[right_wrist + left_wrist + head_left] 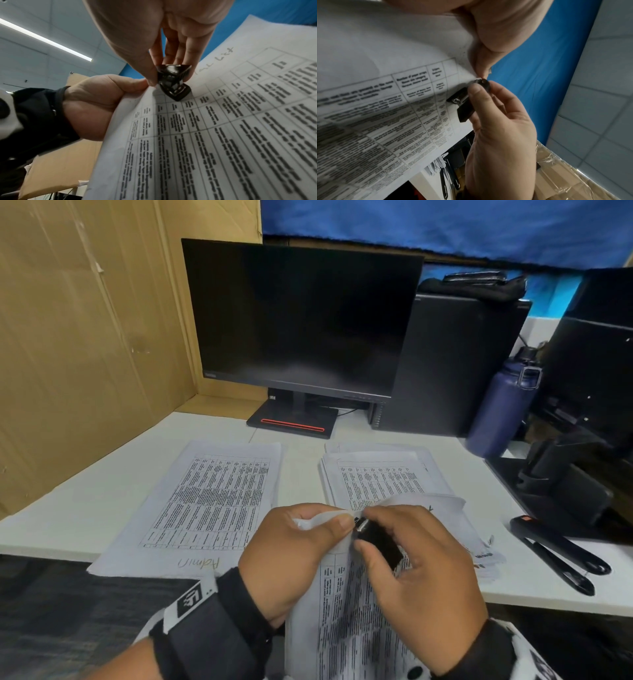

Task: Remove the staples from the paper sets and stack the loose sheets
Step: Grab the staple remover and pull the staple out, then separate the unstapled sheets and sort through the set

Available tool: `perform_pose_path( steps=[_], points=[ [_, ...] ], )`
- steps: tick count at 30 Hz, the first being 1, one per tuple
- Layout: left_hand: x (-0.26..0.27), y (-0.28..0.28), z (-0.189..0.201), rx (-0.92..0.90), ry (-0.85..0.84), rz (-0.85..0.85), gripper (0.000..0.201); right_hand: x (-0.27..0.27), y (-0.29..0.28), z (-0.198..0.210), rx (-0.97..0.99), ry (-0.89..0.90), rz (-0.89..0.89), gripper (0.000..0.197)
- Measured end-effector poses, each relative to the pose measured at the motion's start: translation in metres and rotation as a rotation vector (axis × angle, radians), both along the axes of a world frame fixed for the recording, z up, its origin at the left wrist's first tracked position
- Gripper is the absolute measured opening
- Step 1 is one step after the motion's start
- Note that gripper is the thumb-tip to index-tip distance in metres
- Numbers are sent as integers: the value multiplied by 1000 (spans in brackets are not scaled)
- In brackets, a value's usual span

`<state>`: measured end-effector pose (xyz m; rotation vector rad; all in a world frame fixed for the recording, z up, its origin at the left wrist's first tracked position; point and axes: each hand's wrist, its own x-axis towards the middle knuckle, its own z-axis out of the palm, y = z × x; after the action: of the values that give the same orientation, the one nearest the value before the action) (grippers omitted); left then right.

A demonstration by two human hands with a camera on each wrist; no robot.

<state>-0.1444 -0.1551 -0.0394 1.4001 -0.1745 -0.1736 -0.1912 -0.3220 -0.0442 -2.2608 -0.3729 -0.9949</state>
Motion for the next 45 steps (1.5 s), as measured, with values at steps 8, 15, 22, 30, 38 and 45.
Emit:
perform_pose_path(
  steps=[8, 15, 22, 30, 38, 45],
  points=[
    [4, 3, 1, -36, 59, -16, 11, 3, 0, 3, 359, 296, 102, 27],
    [9, 6, 3, -90, 117, -39, 15, 7, -4, 7, 540, 443, 205, 32],
    [13, 6, -5, -2, 94, -42, 19, 14, -16, 10, 417, 500, 212, 31],
    [31, 25, -4, 37, 139, 75, 14, 28, -67, 17, -9, 218, -127, 25],
    [44, 44, -2, -13, 242, 77, 24, 44, -152, 0, -116, 795, -712, 12],
    [40, 40, 2, -1, 238, 47, 23, 42, -165, 0, -183, 757, -762, 10]
  ],
)
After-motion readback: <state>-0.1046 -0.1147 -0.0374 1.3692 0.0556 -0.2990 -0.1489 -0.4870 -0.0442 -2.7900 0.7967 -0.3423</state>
